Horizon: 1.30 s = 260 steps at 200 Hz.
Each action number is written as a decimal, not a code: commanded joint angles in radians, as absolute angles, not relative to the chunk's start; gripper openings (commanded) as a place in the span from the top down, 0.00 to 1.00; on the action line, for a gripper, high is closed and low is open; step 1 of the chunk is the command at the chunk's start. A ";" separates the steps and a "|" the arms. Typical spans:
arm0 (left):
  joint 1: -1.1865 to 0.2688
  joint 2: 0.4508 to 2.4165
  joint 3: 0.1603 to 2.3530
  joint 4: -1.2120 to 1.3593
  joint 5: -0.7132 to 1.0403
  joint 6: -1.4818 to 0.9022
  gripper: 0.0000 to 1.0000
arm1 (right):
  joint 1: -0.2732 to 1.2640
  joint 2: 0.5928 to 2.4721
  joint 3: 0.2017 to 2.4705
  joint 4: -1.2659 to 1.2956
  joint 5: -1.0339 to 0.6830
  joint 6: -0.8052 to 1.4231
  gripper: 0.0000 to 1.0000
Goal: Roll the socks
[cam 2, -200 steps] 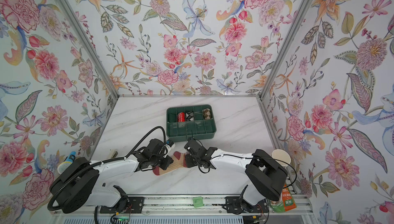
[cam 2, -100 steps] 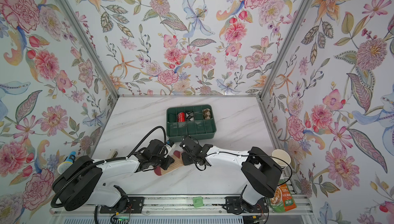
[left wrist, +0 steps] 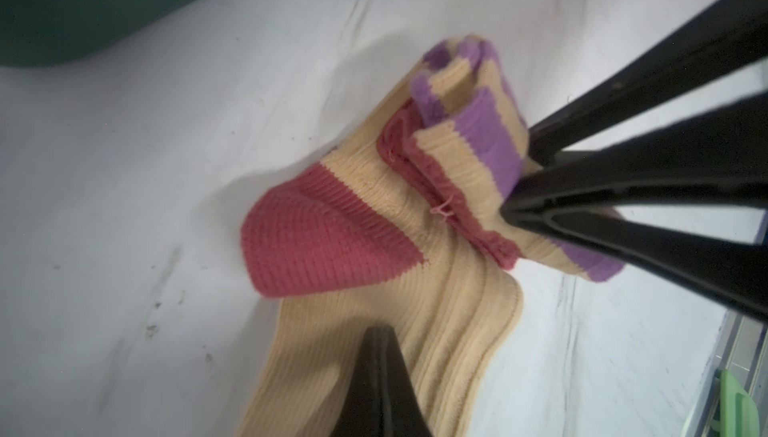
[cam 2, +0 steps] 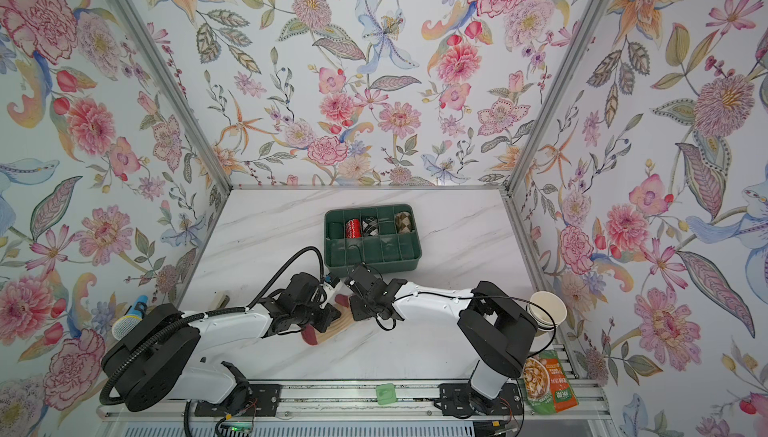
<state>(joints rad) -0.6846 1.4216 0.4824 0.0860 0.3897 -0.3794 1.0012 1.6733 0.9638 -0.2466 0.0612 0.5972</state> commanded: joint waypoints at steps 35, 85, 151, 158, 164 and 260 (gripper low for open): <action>-0.683 1.458 0.462 0.066 0.430 -0.391 1.00 | 1.021 1.728 1.013 -0.243 0.095 0.575 0.80; -0.678 1.361 0.504 -0.008 0.415 -0.390 0.95 | 1.026 1.769 1.020 -0.234 0.092 0.575 0.86; -0.649 1.267 0.507 0.127 0.448 -0.470 0.93 | 1.040 1.795 1.019 -0.212 0.080 0.582 0.90; -0.647 1.270 0.501 0.160 0.456 -0.482 0.93 | 1.041 1.795 1.019 -0.212 0.078 0.583 0.91; -0.646 1.275 0.496 0.184 0.461 -0.493 0.94 | 1.042 1.796 1.020 -0.211 0.078 0.583 0.91; -0.646 1.372 0.436 0.374 0.460 -0.553 0.96 | 1.045 1.802 1.023 -0.198 0.061 0.579 0.91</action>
